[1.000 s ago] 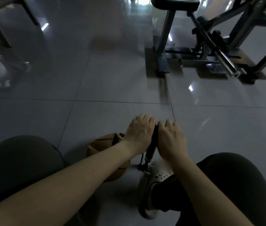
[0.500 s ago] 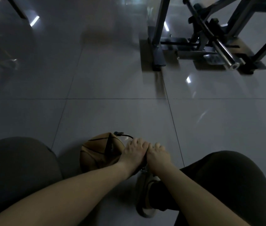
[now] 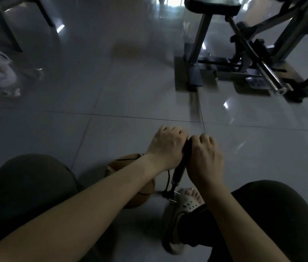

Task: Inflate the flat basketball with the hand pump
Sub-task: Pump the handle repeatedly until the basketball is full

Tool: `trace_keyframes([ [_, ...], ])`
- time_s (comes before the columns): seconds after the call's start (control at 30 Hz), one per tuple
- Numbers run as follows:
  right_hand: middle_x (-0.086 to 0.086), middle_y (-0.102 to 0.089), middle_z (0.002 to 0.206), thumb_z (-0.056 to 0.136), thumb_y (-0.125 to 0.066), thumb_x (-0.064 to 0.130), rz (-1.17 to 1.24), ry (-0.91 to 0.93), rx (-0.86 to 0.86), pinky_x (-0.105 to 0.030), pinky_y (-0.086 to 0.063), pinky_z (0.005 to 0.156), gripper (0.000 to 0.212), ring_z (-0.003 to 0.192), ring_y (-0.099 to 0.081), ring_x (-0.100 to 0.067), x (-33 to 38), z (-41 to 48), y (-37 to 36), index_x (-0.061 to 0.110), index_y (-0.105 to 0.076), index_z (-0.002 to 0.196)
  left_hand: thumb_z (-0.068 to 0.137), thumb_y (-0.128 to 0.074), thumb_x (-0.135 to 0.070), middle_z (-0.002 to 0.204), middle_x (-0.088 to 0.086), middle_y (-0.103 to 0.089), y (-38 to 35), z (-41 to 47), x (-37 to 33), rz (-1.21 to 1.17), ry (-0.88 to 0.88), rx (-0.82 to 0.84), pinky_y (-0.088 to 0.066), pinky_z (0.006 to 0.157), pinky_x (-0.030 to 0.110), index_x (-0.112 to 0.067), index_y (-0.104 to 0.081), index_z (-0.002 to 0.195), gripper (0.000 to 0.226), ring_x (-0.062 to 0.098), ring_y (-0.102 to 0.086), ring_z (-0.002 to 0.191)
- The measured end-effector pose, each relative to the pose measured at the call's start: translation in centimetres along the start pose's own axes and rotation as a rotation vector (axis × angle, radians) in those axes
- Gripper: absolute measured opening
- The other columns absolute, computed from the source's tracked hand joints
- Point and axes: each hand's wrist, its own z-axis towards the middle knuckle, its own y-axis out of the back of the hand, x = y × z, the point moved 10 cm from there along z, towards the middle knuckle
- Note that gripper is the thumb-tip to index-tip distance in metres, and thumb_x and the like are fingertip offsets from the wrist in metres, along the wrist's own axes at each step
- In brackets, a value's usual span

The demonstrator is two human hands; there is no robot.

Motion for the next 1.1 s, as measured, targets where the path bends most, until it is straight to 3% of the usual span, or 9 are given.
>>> trace_keyframes([
  [0.17,-0.007,-0.054,0.087,0.083,-0.055,0.014,-0.011,-0.004,0.209,-0.035,-0.039,0.056,0.008,0.078,-0.049,-0.026,0.7,-2.1,-5.1,0.015,-0.054,0.091,0.085,-0.057,-0.016,0.08,0.004,-0.054,-5.9,-3.1,0.6,0.051,0.043,0.029,-0.037,0.066,0.036,-0.018,-0.05,0.084,0.007,0.023,-0.045,0.072],
  [0.3,-0.007,-0.052,0.104,0.083,-0.068,0.024,-0.045,-0.024,0.422,-0.035,-0.043,0.07,0.03,0.093,-0.05,-0.025,0.1,-3.8,-9.8,0.016,-0.051,0.106,0.087,-0.055,-0.017,0.084,0.005,-0.054,-10.4,-4.4,0.5,0.112,0.025,0.068,-0.04,0.067,0.037,-0.018,-0.053,0.089,0.003,0.024,-0.047,0.075],
  [0.47,-0.007,-0.047,0.117,0.097,-0.046,0.022,-0.047,-0.051,0.543,-0.032,-0.037,0.075,0.021,0.104,-0.047,-0.024,-0.3,-5.4,-14.0,0.017,-0.047,0.117,0.088,-0.051,-0.017,0.086,0.005,-0.053,-14.5,-5.9,0.6,0.169,0.023,0.197,-0.042,0.069,0.036,-0.017,-0.05,0.092,0.004,0.023,-0.046,0.078],
  [0.57,-0.008,-0.046,0.117,0.098,-0.044,0.022,-0.053,-0.038,0.596,-0.034,-0.041,0.078,0.021,0.104,-0.046,-0.025,-0.5,-6.2,-15.3,0.016,-0.047,0.118,0.087,-0.052,-0.016,0.089,0.007,-0.051,-15.9,-6.5,0.5,0.208,0.013,0.267,-0.041,0.07,0.037,-0.016,-0.047,0.096,0.01,0.024,-0.046,0.08],
  [0.7,-0.007,-0.049,0.121,0.095,-0.053,0.024,0.02,-0.044,0.689,-0.033,-0.042,0.085,0.028,0.108,-0.047,-0.025,-0.8,-6.0,-15.4,0.017,-0.047,0.121,0.092,-0.023,-0.017,0.108,0.009,-0.05,-16.0,-6.4,0.2,0.234,0.042,0.44,-0.039,0.085,0.039,-0.016,-0.044,0.112,0.029,0.026,-0.047,0.098],
  [0.77,-0.005,-0.051,0.12,0.092,-0.06,0.021,0.111,-0.066,0.742,-0.032,-0.042,0.089,0.031,0.111,-0.049,-0.025,-0.4,-5.8,-14.5,0.018,-0.05,0.121,0.096,-0.028,-0.017,0.119,0.008,-0.052,-15.7,-6.2,0.4,0.216,0.045,0.521,-0.037,0.094,0.039,-0.017,-0.043,0.12,0.028,0.027,-0.048,0.11],
  [0.9,-0.004,-0.053,0.107,0.09,-0.063,0.02,0.218,-0.086,0.541,-0.03,-0.042,0.076,0.021,0.101,-0.052,-0.023,0.1,-3.0,-8.7,0.017,-0.054,0.108,0.09,-0.054,-0.019,0.114,0.008,-0.062,-11.2,-3.1,1.9,0.04,0.074,0.549,-0.045,0.082,0.039,-0.02,-0.049,0.109,0.02,0.028,-0.058,0.102],
  [1.0,-0.001,-0.053,0.095,0.09,-0.059,0.023,0.2,-0.044,0.24,-0.031,-0.042,0.067,0.01,0.088,-0.05,-0.02,0.1,0.2,-2.8,0.016,-0.054,0.095,0.086,-0.057,-0.017,0.098,0.007,-0.059,-4.6,0.1,2.6,-0.071,0.096,0.381,-0.039,0.067,0.034,-0.02,-0.047,0.093,0.012,0.024,-0.051,0.082],
  [1.1,-0.002,-0.054,0.09,0.087,-0.057,0.024,0.16,-0.026,-0.025,-0.034,-0.044,0.065,0.011,0.084,-0.048,-0.02,0.0,1.5,0.4,0.016,-0.056,0.094,0.084,-0.056,-0.017,0.092,0.002,-0.057,-0.1,0.7,1.7,-0.02,-0.022,0.131,-0.037,0.07,0.031,-0.018,-0.054,0.095,0.011,0.022,-0.051,0.082],
])
